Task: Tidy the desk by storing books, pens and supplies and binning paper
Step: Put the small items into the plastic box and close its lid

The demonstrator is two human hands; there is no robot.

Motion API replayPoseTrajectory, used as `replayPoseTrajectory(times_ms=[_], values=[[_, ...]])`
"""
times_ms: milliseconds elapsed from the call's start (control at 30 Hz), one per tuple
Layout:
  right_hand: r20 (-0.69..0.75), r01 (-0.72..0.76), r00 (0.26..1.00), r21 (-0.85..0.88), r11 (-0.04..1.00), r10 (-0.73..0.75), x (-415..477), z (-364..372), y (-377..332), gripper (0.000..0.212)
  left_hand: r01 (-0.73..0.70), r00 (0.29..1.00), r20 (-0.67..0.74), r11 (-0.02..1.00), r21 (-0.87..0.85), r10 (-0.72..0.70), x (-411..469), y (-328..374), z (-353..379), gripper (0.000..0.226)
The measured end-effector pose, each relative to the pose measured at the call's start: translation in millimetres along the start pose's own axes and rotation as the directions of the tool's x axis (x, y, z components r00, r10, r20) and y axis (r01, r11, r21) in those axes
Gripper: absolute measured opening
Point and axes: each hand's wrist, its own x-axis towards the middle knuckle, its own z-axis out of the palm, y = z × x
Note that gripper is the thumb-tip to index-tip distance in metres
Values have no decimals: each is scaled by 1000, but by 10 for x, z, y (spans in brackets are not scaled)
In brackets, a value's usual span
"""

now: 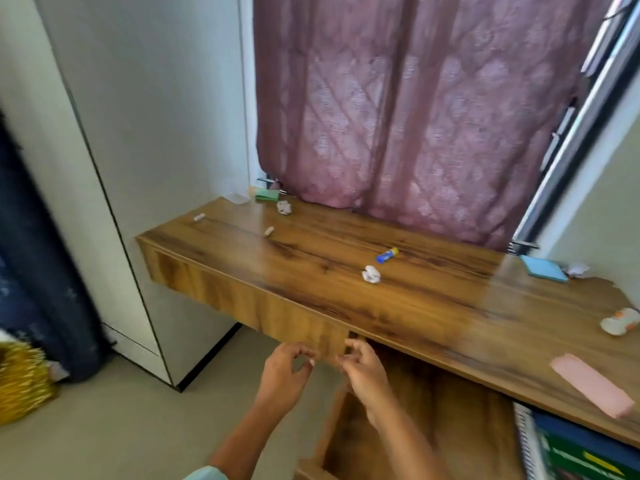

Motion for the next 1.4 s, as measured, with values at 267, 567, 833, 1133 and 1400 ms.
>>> replayPoseTrajectory(times_ms=[267, 567, 833, 1133, 1400], values=[[84, 98, 992, 10, 995, -98, 683, 1566, -562, 28, 41, 994, -106, 999, 32, -38, 930, -979, -1379, 22], [47, 132, 990, 17, 991, -133, 1586, 2088, -993, 23, 13, 995, -103, 1000, 6, -12, 1765, -1296, -1677, 18], [-42, 188, 982, 53, 981, -186, 2739, 2396, -1161, 18, 49, 996, -75, 999, -1, -49, 2896, -1532, -1778, 18], [-159, 252, 952, -81, 964, -262, 3855, 2651, -1625, 22, 65, 997, -47, 995, -71, -68, 4053, -1733, -1997, 20], [-304, 311, 876, -239, 920, -375, 4244, 2630, -1606, 26, 56, 997, 57, 993, -104, -50, 4759, -1791, -1846, 21]])
